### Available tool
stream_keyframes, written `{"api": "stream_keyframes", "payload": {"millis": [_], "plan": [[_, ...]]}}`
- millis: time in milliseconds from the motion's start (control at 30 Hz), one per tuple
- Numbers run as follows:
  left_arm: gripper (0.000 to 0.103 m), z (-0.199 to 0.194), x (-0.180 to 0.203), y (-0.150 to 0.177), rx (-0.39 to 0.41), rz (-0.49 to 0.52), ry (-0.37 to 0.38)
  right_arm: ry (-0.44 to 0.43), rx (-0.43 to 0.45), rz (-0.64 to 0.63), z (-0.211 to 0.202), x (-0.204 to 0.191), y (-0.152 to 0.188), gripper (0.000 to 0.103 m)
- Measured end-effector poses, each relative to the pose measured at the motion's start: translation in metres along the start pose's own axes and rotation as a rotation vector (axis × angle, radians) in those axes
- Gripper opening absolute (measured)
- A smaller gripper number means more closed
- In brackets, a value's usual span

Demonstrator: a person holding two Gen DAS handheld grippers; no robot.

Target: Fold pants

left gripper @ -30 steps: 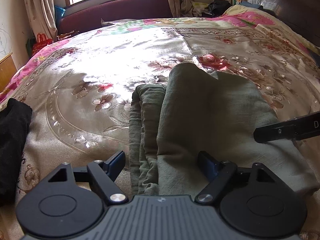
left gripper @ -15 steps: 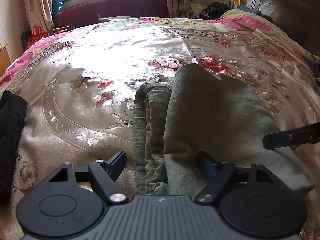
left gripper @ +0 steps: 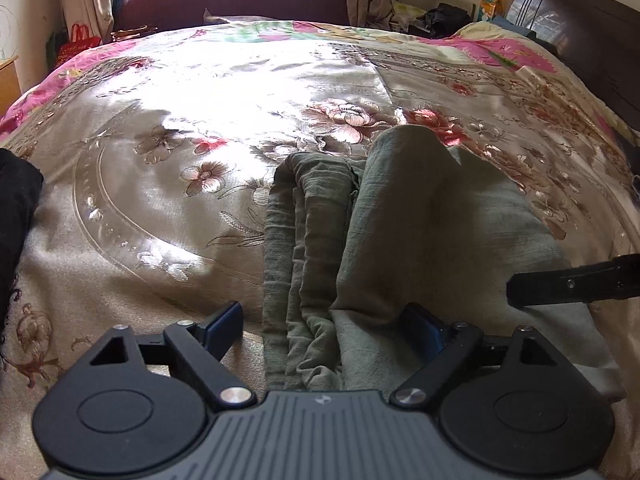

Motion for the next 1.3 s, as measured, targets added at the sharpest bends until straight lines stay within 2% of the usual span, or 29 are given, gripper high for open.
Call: {"api": "stream_keyframes", "payload": {"millis": [33, 67, 100, 200, 333, 433, 533, 567, 600, 667, 767, 867, 933, 1067, 1133, 1200, 1300], "plan": [[0.078, -0.004, 0.006, 0.000, 0.003, 0.000, 0.019, 0.006, 0.001, 0.003, 0.002, -0.001, -0.001, 0.050], [0.071, -0.009, 0.011, 0.000, 0.007, 0.008, 0.018, 0.016, 0.000, -0.002, 0.001, -0.002, -0.001, 0.034], [0.066, -0.014, 0.015, -0.001, 0.018, 0.028, 0.009, 0.011, -0.005, -0.003, -0.001, -0.003, 0.000, 0.029], [0.052, -0.025, 0.026, -0.002, 0.030, 0.042, 0.043, -0.019, 0.012, 0.005, -0.015, -0.005, -0.001, 0.020], [0.046, -0.040, 0.041, -0.004, 0.036, -0.018, 0.118, -0.022, 0.049, 0.023, -0.045, 0.000, -0.002, 0.018], [0.046, -0.045, 0.055, 0.000, 0.042, -0.013, 0.141, 0.001, 0.071, 0.017, -0.071, 0.007, 0.002, 0.018], [0.050, -0.031, 0.065, 0.011, 0.008, 0.059, 0.094, 0.068, 0.051, -0.001, -0.076, 0.022, 0.009, 0.018], [0.053, -0.028, 0.066, 0.013, -0.003, 0.064, 0.074, 0.080, 0.036, 0.022, -0.074, 0.029, 0.013, 0.020], [0.054, -0.029, 0.067, 0.013, -0.004, 0.062, 0.061, 0.081, 0.030, 0.041, -0.073, 0.032, 0.014, 0.027], [0.054, -0.036, 0.071, 0.007, 0.004, 0.083, 0.025, 0.083, 0.052, 0.074, -0.075, 0.036, 0.015, 0.029], [0.055, -0.048, 0.084, -0.005, 0.041, 0.180, -0.023, 0.084, 0.102, 0.058, -0.078, 0.034, 0.017, 0.032], [0.065, -0.050, 0.095, -0.018, 0.070, 0.225, -0.042, 0.091, 0.127, 0.028, -0.081, 0.036, 0.020, 0.039], [0.066, -0.041, 0.099, -0.027, 0.070, 0.226, -0.055, 0.075, 0.129, 0.036, -0.081, 0.040, 0.022, 0.039], [0.066, -0.010, 0.101, -0.038, 0.021, 0.165, -0.047, 0.059, 0.141, 0.041, -0.085, 0.044, 0.023, 0.039], [0.064, -0.001, 0.103, -0.043, 0.024, 0.160, -0.061, 0.057, 0.151, 0.050, -0.088, 0.049, 0.022, 0.039], [0.048, -0.003, 0.109, -0.047, 0.053, 0.182, -0.073, 0.050, 0.157, 0.067, -0.090, 0.054, 0.022, 0.039], [0.033, -0.005, 0.112, -0.048, 0.049, 0.211, -0.105, 0.036, 0.154, 0.076, -0.090, 0.059, 0.021, 0.039]]}}
Point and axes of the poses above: each gripper's, at about its wrist camera, not at the fingertips, and z roughly the way its jaws point, x to its right, y to its underside, the point moved 6 cm from there along z, roughly the way its jaws point, and after that the axes turned 3 degrees about x, right-handed, at the moved point
